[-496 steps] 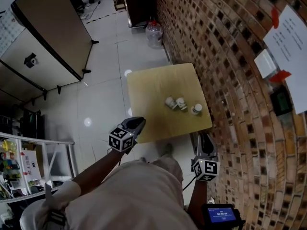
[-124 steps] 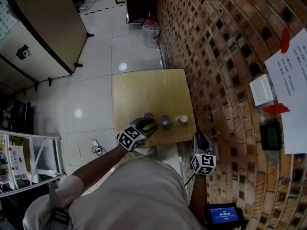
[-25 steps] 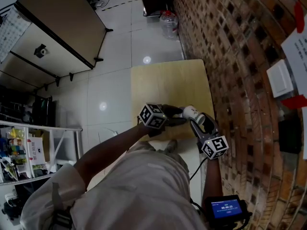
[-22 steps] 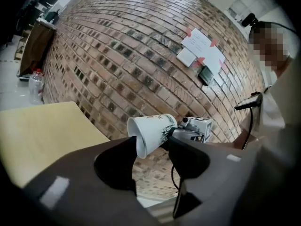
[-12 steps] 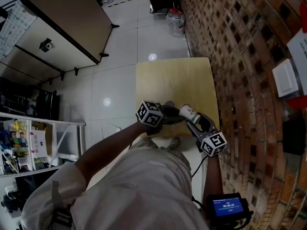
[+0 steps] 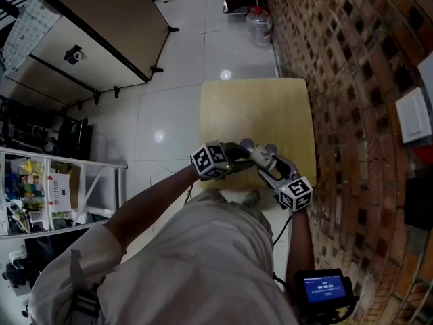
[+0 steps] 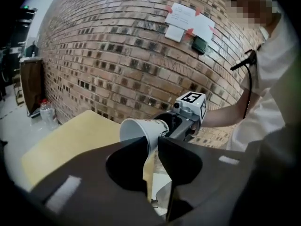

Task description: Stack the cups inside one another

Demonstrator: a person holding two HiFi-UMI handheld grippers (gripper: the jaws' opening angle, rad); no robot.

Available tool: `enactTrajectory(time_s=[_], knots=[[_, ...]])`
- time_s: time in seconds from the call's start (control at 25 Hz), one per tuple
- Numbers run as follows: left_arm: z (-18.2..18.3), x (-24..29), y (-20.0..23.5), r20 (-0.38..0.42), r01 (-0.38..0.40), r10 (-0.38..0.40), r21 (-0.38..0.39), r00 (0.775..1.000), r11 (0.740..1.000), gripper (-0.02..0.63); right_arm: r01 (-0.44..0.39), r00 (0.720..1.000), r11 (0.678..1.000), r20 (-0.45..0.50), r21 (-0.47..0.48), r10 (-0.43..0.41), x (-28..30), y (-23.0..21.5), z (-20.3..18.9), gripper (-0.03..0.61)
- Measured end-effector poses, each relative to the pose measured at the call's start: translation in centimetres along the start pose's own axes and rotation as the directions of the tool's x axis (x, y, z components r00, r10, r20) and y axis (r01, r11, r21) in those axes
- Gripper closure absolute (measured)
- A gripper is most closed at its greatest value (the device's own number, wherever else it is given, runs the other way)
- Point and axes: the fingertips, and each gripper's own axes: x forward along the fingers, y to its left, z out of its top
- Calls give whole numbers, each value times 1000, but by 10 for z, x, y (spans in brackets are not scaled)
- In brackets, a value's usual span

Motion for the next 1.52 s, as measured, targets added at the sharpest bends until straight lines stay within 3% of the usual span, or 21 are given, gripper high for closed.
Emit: enactTrajectory(time_s=[0.16, 0.2, 0.32, 0.48, 0.8, 1.08, 1.36, 1.52], knots=[[-16, -3, -6, -71, -17, 24, 88, 997, 996, 546, -10, 993, 995, -119, -96, -2, 12, 6, -20, 279], [-20, -4, -6, -84, -31, 40, 105, 996, 994, 581, -8, 991, 995, -135, -99, -5, 14, 6, -23, 275], [-34, -8, -2, -148, -70, 94, 155, 984, 985, 581, -5, 988, 997, -156, -80, -8, 18, 4, -30, 262], [-58, -14, 6, -264, -97, 163, 248, 951, 964, 581, -1, 986, 998, -167, -58, -9, 17, 2, -35, 262], [-130, -21, 39, -482, -127, 341, 422, 807, 897, 581, 38, 984, 999, -172, -25, -42, 14, 0, -38, 263], [-182, -6, 65, -607, -106, 399, 460, 687, 881, 580, 63, 981, 998, -184, -3, -62, 9, -3, -46, 265], [-218, 9, 88, -667, -124, 418, 442, 617, 888, 577, 88, 976, 996, -203, 25, -81, 3, -4, -56, 273], [-237, 19, 96, -690, -95, 440, 478, 574, 873, 572, 109, 971, 993, -220, 41, -97, -6, -6, -66, 275]])
